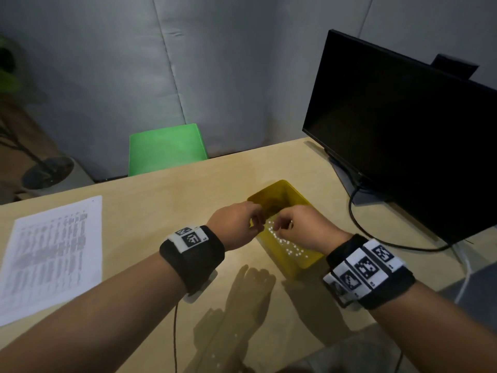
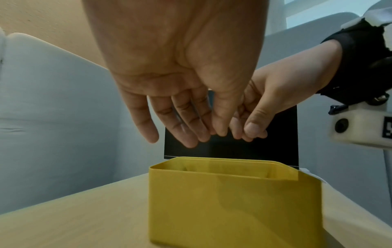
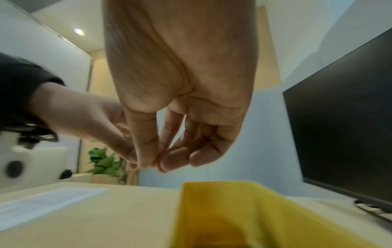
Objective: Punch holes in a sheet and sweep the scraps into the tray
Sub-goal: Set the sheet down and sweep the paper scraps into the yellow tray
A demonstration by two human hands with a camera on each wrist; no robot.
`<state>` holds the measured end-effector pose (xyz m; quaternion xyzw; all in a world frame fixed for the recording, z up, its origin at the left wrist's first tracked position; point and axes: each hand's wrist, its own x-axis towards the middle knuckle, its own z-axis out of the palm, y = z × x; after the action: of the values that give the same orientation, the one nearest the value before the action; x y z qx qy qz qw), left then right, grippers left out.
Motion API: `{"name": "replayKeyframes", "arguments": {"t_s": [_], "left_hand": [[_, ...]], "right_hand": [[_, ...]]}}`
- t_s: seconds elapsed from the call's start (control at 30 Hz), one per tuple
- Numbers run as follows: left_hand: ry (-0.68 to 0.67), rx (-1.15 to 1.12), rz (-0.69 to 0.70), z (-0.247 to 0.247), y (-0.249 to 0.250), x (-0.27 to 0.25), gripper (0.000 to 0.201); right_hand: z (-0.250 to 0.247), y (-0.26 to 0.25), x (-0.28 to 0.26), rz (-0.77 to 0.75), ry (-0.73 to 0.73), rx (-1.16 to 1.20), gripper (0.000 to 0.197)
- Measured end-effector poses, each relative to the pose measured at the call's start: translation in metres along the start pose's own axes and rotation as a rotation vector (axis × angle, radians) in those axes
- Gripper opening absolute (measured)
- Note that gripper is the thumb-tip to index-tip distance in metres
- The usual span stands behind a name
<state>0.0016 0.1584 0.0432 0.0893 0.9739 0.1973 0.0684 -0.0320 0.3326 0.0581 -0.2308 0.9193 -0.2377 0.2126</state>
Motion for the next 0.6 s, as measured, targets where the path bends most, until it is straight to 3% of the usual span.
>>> {"name": "replayKeyframes", "arguments": {"t_s": [0.1,0.3,0.6], "left_hand": [[-0.104,0.045,-0.014,0.006,-0.019,-0.036,0.015],[-0.336,0.153,-0.041,0.041,-0.057,-0.108,0.023],[-0.446,0.225,-0.15,0.094,-0.07,-0.156,0.058]], "right_hand": [[0.038,-0.025,-0.014,-0.118,-0.16,-0.118,0.015],[0.117,-0.036,-0.024,-0.193,-0.544,-0.331,0.024],[0.164,-0.032,-0.025,-0.111,-0.441,-0.392,0.033]]}}
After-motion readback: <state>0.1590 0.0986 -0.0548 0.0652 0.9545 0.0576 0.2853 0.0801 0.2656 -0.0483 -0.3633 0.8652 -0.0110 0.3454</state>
